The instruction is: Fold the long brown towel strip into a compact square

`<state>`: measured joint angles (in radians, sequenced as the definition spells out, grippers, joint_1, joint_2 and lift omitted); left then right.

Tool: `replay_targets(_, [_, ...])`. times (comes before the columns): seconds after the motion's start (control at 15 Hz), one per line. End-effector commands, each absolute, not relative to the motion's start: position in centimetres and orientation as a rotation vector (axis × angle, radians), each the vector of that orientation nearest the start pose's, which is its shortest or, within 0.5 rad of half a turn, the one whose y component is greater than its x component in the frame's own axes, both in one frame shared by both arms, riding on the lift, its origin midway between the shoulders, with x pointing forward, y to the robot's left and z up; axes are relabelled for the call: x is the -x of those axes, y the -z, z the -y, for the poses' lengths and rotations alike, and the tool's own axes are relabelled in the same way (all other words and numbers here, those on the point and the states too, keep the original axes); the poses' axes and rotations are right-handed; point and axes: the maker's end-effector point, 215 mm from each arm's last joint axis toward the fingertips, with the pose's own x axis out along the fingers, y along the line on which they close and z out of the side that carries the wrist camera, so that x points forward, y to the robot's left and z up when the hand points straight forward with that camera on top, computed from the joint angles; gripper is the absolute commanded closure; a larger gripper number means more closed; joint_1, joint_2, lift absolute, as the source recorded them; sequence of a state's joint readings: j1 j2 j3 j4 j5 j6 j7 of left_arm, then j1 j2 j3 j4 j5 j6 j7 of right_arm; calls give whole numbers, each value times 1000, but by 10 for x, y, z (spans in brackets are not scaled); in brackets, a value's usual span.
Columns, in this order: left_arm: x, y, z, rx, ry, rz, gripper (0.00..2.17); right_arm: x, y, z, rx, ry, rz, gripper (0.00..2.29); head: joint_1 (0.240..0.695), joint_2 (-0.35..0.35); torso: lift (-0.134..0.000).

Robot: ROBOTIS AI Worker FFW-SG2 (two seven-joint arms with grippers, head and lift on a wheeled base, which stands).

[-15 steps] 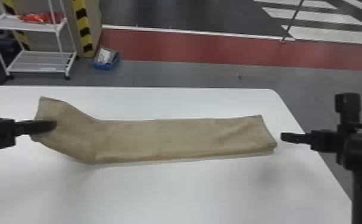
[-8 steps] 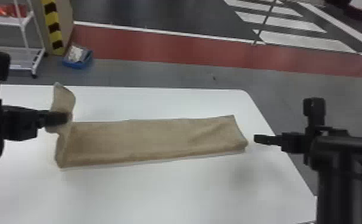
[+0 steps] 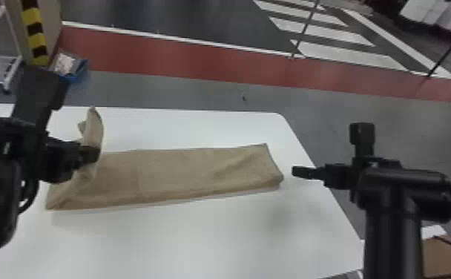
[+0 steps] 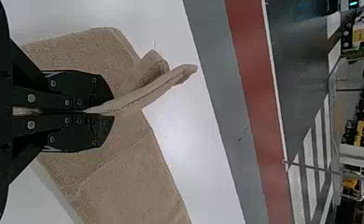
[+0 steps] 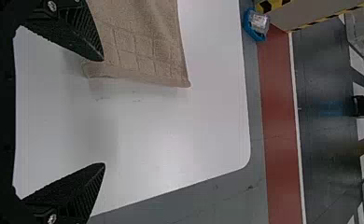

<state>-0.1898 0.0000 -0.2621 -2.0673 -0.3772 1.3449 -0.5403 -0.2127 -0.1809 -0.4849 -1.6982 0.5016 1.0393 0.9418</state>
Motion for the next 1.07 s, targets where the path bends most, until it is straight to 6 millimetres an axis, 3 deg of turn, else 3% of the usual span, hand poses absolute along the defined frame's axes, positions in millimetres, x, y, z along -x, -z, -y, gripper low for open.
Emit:
replay_targets(0.0, [-537, 354, -81, -193, 442, -681, 2003, -512, 406, 465, -85, -59, -752, 76, 695, -350, -124])
replay_targets(0.2, [-551, 346, -59, -243, 445, -665, 2003, -505, 409, 466, -89, -52, -764, 76, 695, -350, -124])
replay_targets(0.33, [-550, 346, -50, -269, 453, -661, 2003, -504, 409, 466, -89, -51, -764, 76, 695, -350, -124])
replay_targets(0.73, [-537, 367, -9, -371, 491, -680, 2003, -505, 409, 466, -89, -52, -762, 76, 695, -350, -124])
replay_targets(1.0, [-544, 385, 3, -461, 475, -664, 2003, -509, 405, 464, -80, -59, -755, 76, 695, -350, -124])
